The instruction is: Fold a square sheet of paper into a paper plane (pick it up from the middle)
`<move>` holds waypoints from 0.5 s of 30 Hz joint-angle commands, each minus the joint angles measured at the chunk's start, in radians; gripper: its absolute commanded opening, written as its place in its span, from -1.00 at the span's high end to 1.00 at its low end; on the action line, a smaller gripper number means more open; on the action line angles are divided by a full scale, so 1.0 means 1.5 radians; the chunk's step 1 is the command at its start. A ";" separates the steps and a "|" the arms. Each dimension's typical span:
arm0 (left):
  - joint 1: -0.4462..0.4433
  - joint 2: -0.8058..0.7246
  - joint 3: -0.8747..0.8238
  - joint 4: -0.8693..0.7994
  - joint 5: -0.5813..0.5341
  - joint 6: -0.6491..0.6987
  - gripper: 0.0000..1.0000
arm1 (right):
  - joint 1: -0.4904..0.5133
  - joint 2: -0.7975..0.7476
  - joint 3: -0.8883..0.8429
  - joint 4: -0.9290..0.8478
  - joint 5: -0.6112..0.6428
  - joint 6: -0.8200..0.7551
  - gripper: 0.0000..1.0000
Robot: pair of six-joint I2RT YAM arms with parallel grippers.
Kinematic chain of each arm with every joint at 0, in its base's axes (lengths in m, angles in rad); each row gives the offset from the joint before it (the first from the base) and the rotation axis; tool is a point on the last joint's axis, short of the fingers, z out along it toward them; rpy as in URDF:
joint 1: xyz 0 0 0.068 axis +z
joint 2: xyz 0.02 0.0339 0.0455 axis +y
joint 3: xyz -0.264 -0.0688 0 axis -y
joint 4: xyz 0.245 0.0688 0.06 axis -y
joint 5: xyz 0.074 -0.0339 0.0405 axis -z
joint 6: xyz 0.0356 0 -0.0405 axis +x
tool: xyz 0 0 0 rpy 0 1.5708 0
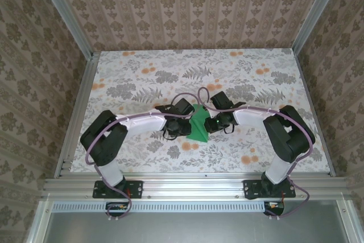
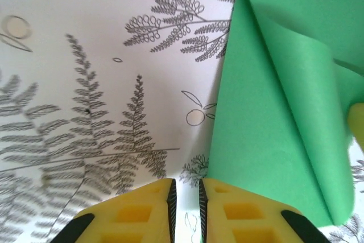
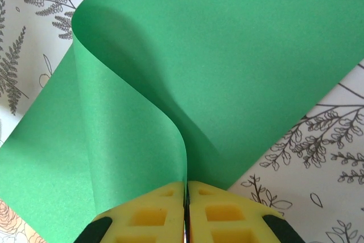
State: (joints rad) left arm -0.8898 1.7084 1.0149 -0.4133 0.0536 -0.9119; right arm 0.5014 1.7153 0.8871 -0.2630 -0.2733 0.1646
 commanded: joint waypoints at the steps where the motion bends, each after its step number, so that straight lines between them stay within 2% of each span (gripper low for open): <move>1: -0.001 -0.049 0.002 -0.024 -0.030 0.004 0.58 | -0.003 0.030 0.005 -0.035 0.023 0.015 0.81; 7: 0.002 -0.068 0.006 0.022 -0.005 -0.002 0.70 | -0.003 0.035 0.007 -0.039 0.022 0.021 0.82; 10: 0.010 -0.049 0.009 0.064 0.021 -0.025 0.81 | -0.003 0.035 0.006 -0.041 0.021 0.023 0.82; 15: 0.028 0.001 0.021 0.144 0.052 -0.056 0.89 | -0.003 0.034 0.004 -0.038 0.017 0.022 0.82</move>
State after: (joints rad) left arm -0.8631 1.6676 1.0172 -0.2829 0.0933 -0.9550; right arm 0.5014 1.7237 0.8978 -0.2680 -0.2737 0.1867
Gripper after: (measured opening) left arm 0.064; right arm 0.092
